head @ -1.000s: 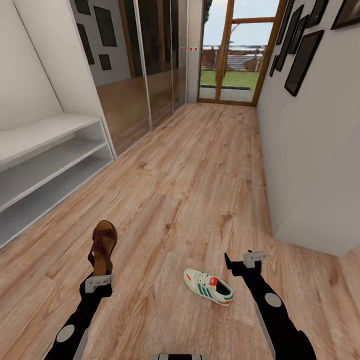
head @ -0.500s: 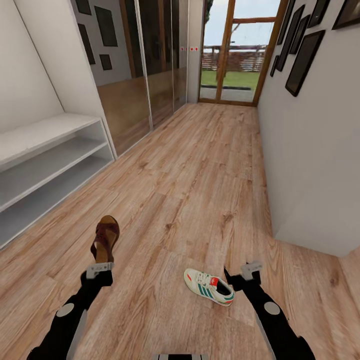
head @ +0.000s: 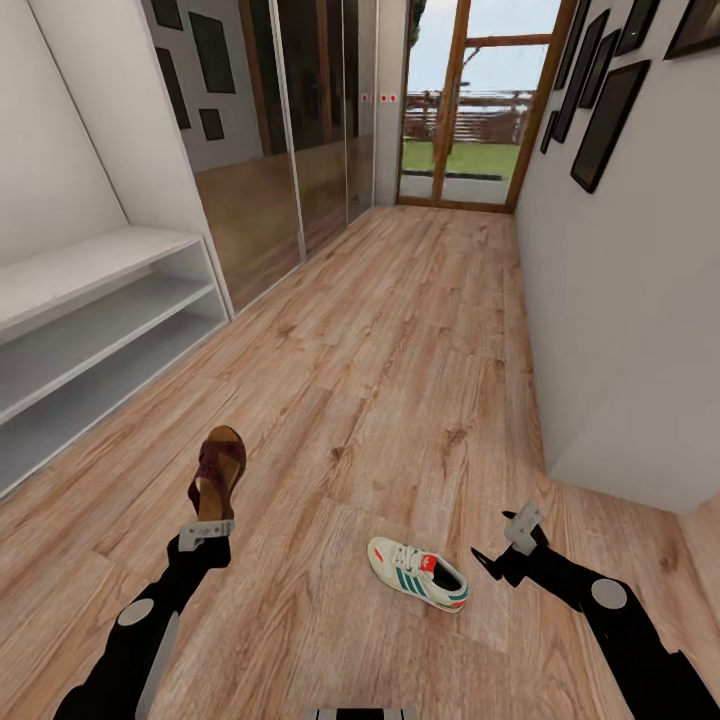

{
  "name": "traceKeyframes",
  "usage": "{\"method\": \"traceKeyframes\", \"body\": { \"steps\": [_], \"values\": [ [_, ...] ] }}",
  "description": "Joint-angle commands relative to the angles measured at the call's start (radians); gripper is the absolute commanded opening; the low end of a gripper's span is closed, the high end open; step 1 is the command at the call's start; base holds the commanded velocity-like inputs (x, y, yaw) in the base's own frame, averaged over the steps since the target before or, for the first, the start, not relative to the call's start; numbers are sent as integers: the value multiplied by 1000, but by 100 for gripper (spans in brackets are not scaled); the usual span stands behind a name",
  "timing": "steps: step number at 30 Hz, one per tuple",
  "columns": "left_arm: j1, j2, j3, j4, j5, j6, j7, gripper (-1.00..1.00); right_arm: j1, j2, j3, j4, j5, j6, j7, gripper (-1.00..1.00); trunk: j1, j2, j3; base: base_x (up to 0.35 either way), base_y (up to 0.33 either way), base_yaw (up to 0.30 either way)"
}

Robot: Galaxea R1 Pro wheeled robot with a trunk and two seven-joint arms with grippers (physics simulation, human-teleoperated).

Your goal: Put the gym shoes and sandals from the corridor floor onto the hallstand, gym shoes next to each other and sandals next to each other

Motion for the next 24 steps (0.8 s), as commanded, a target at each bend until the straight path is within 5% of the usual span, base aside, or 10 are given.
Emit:
{"method": "traceKeyframes", "body": {
  "steps": [1,20,24],
  "values": [
    [0,-1,3,-3,-8,6,-8,-100,0,0,-2,-2,7,-2,7,100,0,0,-1,0,0,0],
    [-5,-2,-30,-42,-9,65,-3,-100,0,12,5,4,5,-3,7,100,0,0,-1,48,0,0],
    [-4,-1,-46,-56,-9,67,-5,-100,0,14,3,3,4,0,6,100,15,-28,-13,0,0,0]
  ]
}}
